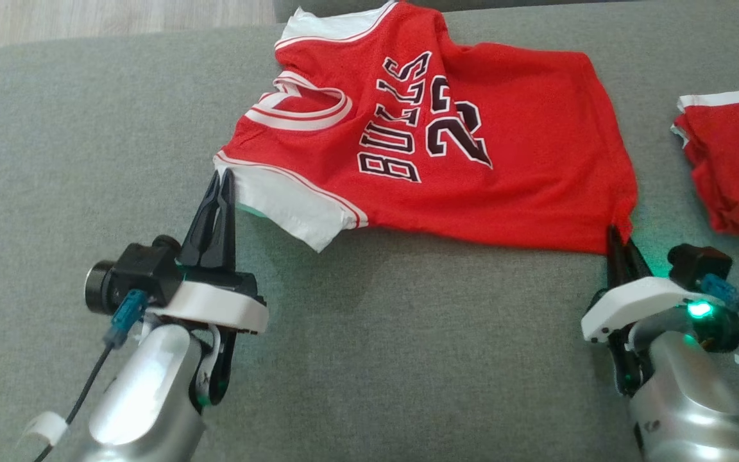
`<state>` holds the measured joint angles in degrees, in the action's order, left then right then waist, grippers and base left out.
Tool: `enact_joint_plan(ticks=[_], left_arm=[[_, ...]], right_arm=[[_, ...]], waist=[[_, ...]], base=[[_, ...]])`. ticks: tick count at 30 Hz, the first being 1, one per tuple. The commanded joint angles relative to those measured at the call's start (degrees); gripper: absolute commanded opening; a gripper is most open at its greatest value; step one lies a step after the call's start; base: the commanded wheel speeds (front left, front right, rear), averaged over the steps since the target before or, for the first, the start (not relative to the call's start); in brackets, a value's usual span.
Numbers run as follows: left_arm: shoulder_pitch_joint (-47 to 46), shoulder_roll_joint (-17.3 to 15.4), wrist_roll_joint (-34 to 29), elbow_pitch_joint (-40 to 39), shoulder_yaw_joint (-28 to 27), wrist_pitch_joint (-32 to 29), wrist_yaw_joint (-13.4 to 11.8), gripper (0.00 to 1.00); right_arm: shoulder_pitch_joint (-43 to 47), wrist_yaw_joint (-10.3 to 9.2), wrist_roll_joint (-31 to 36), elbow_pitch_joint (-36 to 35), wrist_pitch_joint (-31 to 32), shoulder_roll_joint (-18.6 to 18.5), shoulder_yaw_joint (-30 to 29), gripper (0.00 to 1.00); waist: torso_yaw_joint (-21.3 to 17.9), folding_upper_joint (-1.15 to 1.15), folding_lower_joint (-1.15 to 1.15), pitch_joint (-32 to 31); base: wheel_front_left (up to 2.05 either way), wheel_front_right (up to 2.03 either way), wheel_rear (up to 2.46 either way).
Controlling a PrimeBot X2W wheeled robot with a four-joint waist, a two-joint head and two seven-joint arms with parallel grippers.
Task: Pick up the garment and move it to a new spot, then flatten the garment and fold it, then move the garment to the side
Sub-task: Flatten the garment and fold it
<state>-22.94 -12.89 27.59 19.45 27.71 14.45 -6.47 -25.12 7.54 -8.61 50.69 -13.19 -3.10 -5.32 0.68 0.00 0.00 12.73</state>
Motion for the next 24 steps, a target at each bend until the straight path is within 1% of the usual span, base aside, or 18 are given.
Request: enact_joint_plan(ticks=[1,6,8,9,10,13,16,19,24], left_arm=[[-0.6,-0.8,-0.3,-1.4,-2.5,0.5,0.2,0.0],[-0.3,0.0,1.8,-1.8,-4.1,0.5,1.2,0.0],[0.0,1.6,5.8,-2.4,-5.8,0.5,3.0,0.0],[-0.2,1.7,7.1,-2.9,-6.2,0.3,4.0,0.0],[-0.6,1.4,7.6,-3.4,-6.4,0.0,4.7,0.0],[-2.6,0.9,9.3,-5.3,-7.7,-0.9,5.5,0.0],[-5.5,0.8,11.4,-8.4,-9.8,-1.5,5.8,0.0],[-7.9,0.7,13.2,-12.4,-11.7,-2.0,5.7,0.0],[-11.5,0.2,14.0,-20.6,-14.2,-2.7,3.9,0.0]], right_arm=[[-0.5,-0.05,-0.2,-0.6,-0.5,0.2,1.7,0.0],[-1.4,-0.05,-1.0,-4.0,-1.6,0.2,2.3,0.0],[-1.6,-0.05,-1.6,-6.6,-1.7,0.2,2.8,0.0],[-1.7,-0.05,-1.8,-8.1,-1.7,0.2,3.0,0.0],[-1.9,-0.05,-1.8,-9.8,-1.8,0.2,3.6,0.0],[-2.8,-0.05,-1.0,-15.3,-1.8,0.2,4.3,0.0],[-4.6,-0.05,1.0,-21.2,-1.3,0.1,4.3,0.0],[-6.8,-0.05,2.0,-26.9,0.4,-0.7,4.7,0.0],[-9.5,-0.05,1.5,-37.1,3.7,-3.4,7.2,0.0]], waist=[[-0.2,0.0,0.0,-0.2],[-0.9,0.0,0.0,-1.7],[-1.1,0.0,0.0,-2.4],[-1.2,0.0,0.0,-2.8],[-1.3,0.0,0.0,-3.2],[-1.6,0.0,0.0,-4.5],[-2.1,0.0,0.0,-5.7],[-2.6,0.0,0.0,-7.3],[-3.1,0.0,0.0,-9.4]], base=[[0.0,0.0,0.0],[0.0,0.0,0.0],[0.0,0.0,0.0],[0.0,0.0,0.0],[0.0,0.0,0.0],[0.0,0.0,0.0],[0.0,0.0,0.0],[0.0,0.0,0.0],[0.0,0.0,0.0]])
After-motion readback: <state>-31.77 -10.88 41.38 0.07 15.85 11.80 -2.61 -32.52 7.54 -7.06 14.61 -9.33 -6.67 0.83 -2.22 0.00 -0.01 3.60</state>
